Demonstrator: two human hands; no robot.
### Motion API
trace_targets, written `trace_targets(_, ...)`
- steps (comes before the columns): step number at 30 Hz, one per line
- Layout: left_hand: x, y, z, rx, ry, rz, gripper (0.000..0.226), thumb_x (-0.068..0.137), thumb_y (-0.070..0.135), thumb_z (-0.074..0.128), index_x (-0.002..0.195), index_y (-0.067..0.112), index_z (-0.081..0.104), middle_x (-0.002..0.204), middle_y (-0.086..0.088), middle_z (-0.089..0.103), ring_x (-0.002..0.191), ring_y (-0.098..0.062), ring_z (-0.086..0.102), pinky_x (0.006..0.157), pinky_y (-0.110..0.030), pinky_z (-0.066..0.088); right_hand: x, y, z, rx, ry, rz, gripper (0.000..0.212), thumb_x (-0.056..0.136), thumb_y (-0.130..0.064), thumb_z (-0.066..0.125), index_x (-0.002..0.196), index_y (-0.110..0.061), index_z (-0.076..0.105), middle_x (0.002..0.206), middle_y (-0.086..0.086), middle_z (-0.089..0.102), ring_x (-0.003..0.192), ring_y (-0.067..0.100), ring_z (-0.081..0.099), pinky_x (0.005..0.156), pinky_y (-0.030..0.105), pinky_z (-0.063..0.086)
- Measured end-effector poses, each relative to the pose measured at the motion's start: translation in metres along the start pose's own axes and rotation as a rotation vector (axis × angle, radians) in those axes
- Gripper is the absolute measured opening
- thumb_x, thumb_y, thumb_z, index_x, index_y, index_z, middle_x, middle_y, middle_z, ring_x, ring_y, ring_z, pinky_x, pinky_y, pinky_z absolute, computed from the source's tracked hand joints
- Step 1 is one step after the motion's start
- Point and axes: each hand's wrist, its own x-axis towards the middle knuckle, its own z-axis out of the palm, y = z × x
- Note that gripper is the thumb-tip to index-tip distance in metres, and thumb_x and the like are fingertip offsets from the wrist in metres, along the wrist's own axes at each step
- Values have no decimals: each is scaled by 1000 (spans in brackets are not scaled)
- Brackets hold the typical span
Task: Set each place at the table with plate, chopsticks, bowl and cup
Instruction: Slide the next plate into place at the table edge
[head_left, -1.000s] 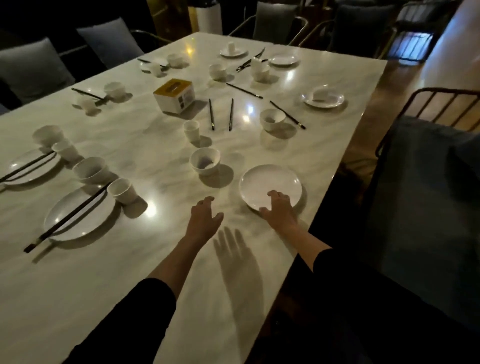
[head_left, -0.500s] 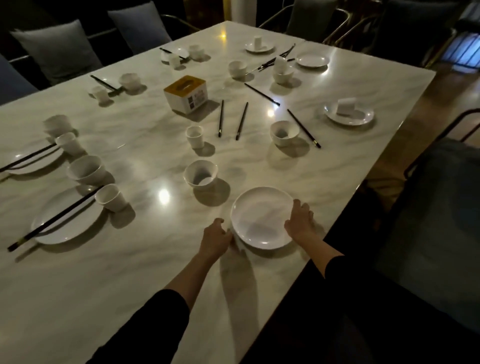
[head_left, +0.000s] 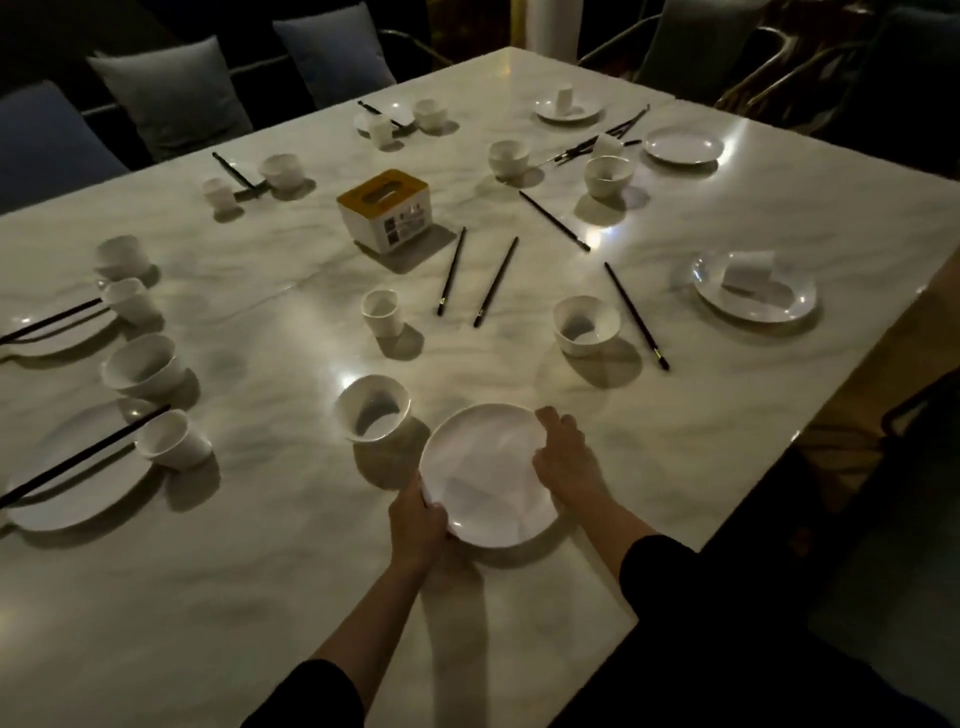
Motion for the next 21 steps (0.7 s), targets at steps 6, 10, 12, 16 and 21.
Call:
trace_targets(6,34,39,38,-22,152,-139,39,81,-9,50,117,1,59,105,-19,65,99,-36,61,81,-34,48,75,9,-17,17,-106,-149,46,89,-9,44,132,-24,37,124,8,43,113,29,50,86,43,52)
trace_targets(10,38,55,48,-5,273,-188,17,89,1,51,97,10,63,92,-14,66,90,-32,63,79,-38,52,108,1,-24,-71,-178,-256,44,88,-2,46,129,-16,40,129,10,38,121,27,40,89,38,46)
trace_targets(12,35,57,51,88,360,-183,13,89,2,52,88,10,63,88,-14,64,85,-34,62,70,-36,50,122,-6,-28,-58,-214,-304,49,84,2,45,130,-12,42,129,12,39,120,30,38,94,39,43)
trace_targets(16,39,73,53,375,433,-105,37,82,1,57,119,7,62,118,-15,60,106,-31,57,84,-36,50,162,-24,-35,128,-234,-303,49,80,3,48,128,-7,46,126,15,42,116,33,42,92,35,38)
trace_targets(21,93,110,46,395,264,90,32,82,0,57,111,8,65,112,-12,62,105,-27,55,89,-27,41,209,-53,-40,229,-188,-251,40,83,1,49,123,-2,51,123,21,46,114,38,46,95,37,35)
